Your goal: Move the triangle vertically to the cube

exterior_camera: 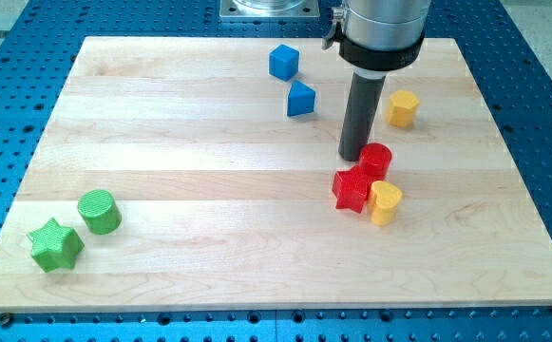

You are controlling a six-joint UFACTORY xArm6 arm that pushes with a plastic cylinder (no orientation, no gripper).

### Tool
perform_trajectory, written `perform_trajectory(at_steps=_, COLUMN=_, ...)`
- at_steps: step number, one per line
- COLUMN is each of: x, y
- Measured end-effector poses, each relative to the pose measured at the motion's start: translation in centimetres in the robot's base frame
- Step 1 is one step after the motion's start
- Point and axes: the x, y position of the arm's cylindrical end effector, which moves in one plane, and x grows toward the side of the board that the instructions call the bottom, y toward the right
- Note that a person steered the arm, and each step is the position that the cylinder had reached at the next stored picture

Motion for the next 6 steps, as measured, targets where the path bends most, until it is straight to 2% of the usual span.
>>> perform_trajectory(at_steps=1, x=-1.6, y=-0.7)
perform_trajectory(at_steps=3, x=-8.1, y=-2.1)
perform_trajectory(at_steps=5, x=-8.3, y=-2.1)
perform_trajectory(at_steps=6, x=-8.3, y=-4.5)
